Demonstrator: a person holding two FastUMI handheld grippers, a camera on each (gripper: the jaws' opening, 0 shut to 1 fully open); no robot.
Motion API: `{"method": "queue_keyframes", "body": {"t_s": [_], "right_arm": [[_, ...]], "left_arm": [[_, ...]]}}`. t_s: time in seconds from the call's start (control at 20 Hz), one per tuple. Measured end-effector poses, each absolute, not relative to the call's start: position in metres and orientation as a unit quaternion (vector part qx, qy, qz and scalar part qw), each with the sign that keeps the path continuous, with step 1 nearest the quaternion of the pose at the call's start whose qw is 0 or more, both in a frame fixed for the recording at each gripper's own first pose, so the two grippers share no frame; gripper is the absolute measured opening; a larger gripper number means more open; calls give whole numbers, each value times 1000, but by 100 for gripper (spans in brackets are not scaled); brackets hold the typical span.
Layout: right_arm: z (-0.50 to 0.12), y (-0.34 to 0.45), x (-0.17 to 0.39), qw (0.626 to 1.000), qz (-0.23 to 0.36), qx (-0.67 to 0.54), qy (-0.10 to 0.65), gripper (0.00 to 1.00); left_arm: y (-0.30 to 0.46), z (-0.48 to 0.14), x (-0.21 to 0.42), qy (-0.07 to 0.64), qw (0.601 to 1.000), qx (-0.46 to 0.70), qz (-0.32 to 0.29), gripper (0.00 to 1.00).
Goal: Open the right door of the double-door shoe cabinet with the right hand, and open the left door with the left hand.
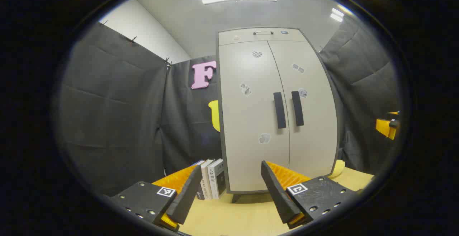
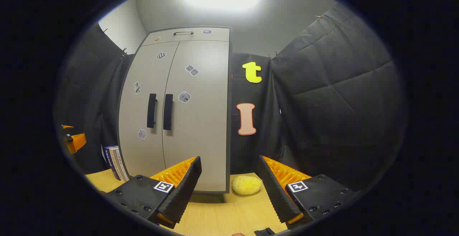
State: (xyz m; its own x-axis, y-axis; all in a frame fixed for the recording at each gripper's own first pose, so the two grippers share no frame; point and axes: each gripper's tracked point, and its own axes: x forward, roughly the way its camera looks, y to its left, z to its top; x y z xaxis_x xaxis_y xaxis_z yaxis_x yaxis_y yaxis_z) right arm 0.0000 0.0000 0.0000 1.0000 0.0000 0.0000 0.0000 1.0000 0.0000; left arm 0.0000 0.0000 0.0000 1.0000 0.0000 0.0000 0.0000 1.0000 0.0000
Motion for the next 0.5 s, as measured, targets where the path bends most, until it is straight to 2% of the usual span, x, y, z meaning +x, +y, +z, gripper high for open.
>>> {"method": "queue_keyframes", "body": {"t_s": [0.3, 0.35, 0.4, 0.45, 0.5], "right_arm": [[-3, 2, 2, 1000, -1, 9, 4, 99], [-4, 2, 3, 1000, -2, 9, 4, 96], [-4, 3, 4, 1000, -3, 9, 5, 99], [-5, 2, 3, 1000, -3, 9, 6, 99], [-5, 2, 3, 1000, -3, 11, 6, 99]], "left_arm": [[1, -3, 0, 3, 1000, 0, 2, 100], [1, -3, 1, 4, 1000, 0, 2, 100], [1, -3, 0, 4, 1000, 1, 2, 96], [1, -2, 1, 3, 1000, 2, 2, 100], [2, -2, 1, 2, 1000, 3, 2, 96]]}}
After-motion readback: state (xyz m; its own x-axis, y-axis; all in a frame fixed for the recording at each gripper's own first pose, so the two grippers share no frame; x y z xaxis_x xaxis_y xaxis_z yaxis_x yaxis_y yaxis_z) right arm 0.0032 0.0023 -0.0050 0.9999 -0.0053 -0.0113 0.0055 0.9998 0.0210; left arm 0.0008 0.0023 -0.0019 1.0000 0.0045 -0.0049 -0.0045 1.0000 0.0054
